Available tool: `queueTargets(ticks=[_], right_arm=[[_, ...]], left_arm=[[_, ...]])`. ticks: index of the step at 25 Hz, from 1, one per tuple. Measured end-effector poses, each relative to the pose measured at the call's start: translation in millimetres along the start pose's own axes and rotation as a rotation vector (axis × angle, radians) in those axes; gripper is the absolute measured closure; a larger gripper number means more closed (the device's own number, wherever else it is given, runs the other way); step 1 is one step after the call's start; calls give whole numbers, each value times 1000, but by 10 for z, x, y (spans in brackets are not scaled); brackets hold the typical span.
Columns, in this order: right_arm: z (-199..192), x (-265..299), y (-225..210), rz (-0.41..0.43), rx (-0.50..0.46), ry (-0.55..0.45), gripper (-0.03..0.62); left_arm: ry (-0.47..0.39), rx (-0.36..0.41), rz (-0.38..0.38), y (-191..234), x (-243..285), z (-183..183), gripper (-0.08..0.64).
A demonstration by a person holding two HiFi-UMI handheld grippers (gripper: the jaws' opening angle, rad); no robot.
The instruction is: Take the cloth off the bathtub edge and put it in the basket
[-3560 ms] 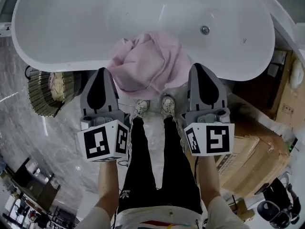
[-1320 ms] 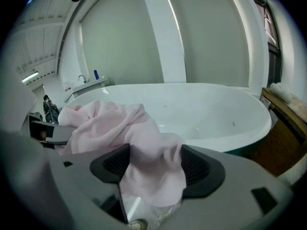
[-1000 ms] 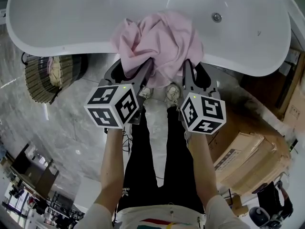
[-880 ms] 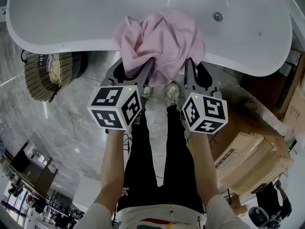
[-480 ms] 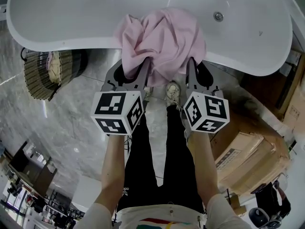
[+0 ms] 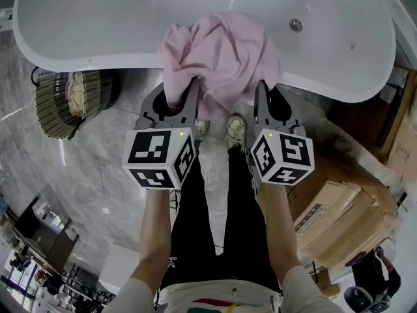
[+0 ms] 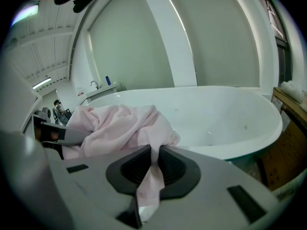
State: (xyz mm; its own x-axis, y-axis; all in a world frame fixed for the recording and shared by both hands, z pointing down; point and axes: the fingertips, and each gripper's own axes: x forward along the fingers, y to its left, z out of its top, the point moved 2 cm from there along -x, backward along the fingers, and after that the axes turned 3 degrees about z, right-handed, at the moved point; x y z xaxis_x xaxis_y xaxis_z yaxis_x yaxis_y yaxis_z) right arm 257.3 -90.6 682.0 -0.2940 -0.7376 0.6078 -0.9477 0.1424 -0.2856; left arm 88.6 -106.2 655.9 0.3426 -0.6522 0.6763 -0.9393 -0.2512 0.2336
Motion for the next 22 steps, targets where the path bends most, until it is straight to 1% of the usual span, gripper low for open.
queueTargets(ticks=[6,11,14,18,22], right_arm=[[248,-140,72,5,-20,-37,535],[683,-403,157,7,-35,-82,535],[1108,-643,230,13,-58,-124,535],[1931,-931,338,14,-90,-249,535],[2648,-1510,523,24,-98,-333,535]], left_arm=[[-38,-4,13,-10,-134,232,448],[-89,4,9,-160,-366,640,448],[-133,8,3,-316,-586,1038,448],[-250,34,-11,-486,-890,1813,448],[-329,47,-28,-762,-1463,2480,448]])
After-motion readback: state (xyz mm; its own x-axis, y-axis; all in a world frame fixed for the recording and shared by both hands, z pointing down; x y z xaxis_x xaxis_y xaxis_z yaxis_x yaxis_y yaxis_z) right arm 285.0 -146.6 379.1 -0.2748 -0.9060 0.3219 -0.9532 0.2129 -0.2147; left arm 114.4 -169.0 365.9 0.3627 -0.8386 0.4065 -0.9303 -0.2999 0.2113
